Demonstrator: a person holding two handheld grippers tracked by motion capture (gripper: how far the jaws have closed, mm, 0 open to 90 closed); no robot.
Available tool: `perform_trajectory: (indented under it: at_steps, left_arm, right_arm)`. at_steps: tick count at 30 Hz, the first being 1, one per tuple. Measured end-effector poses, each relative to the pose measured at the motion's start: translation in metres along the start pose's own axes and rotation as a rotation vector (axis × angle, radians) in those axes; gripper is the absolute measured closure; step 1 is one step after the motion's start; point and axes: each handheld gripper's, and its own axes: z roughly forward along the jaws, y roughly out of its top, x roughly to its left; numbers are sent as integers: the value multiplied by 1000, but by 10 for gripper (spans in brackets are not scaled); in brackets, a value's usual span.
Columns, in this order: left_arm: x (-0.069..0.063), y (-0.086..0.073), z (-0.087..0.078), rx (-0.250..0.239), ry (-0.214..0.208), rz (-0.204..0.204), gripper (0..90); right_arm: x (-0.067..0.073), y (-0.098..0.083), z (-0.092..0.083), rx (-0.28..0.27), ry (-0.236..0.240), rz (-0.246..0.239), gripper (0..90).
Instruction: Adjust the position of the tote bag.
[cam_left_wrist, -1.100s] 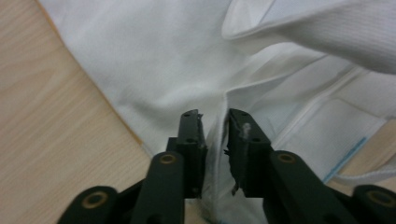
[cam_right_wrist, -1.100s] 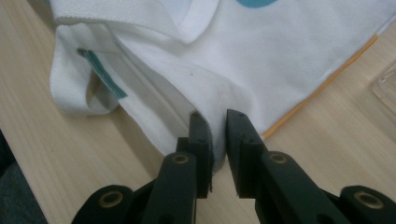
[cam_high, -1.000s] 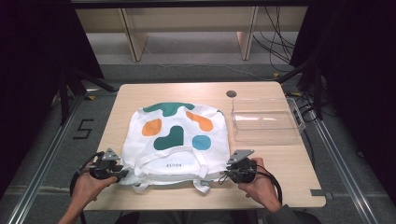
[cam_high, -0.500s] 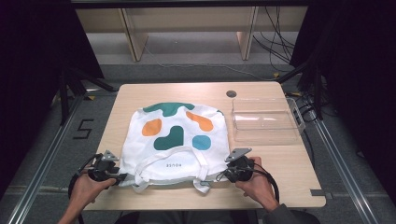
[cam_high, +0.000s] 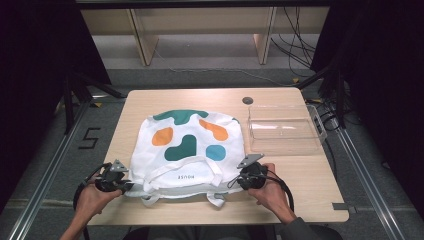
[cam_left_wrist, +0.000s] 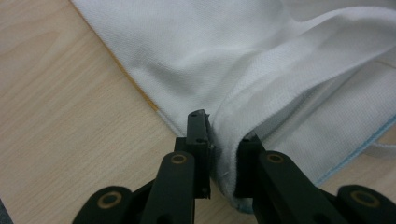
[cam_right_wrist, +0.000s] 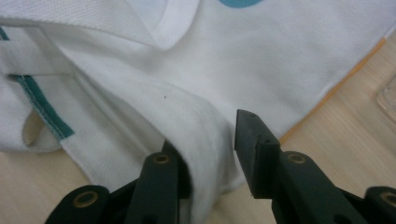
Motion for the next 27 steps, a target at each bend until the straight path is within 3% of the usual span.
perform_trajectory:
  at_steps: [3,4,8,9,10,12,15,22,23,25,27]
  left_arm:
    - [-1,0,-1,-3,1,-14,811]
    - [1,1,-2,-1,4,8,812]
    - [-3,2,-5,-22,-5,-8,816]
    - [-2,3,-6,-15,-14,4,816]
    - [-5,3,-5,-39,0,-22,817]
    - [-4,4,-8,-24,-18,8,819]
    - [-8,5,-10,-60,-17,-13,820]
    - [-17,3,-25,-64,-46,8,816]
    - [-18,3,-25,-71,-45,2,816]
    - [-18,2,-31,-48,-60,17,816]
    - [-22,2,-37,-56,-50,29,816]
  right_arm:
    - [-1,3,4,31,-1,-34,749]
    - [0,3,4,40,9,-25,762]
    - [-2,2,-1,39,15,-27,804]
    - [-3,2,-1,34,11,-36,811]
    - [-3,2,-2,41,12,-30,814]
    - [-5,1,-4,37,15,-29,820]
    - [-8,0,-9,16,22,-43,825]
    - [-5,-6,-21,8,45,-1,832]
    - [-5,-7,-23,-7,39,-21,833]
    - [-3,-6,-28,1,48,-5,837]
    - [-1,-5,-33,4,51,-22,840]
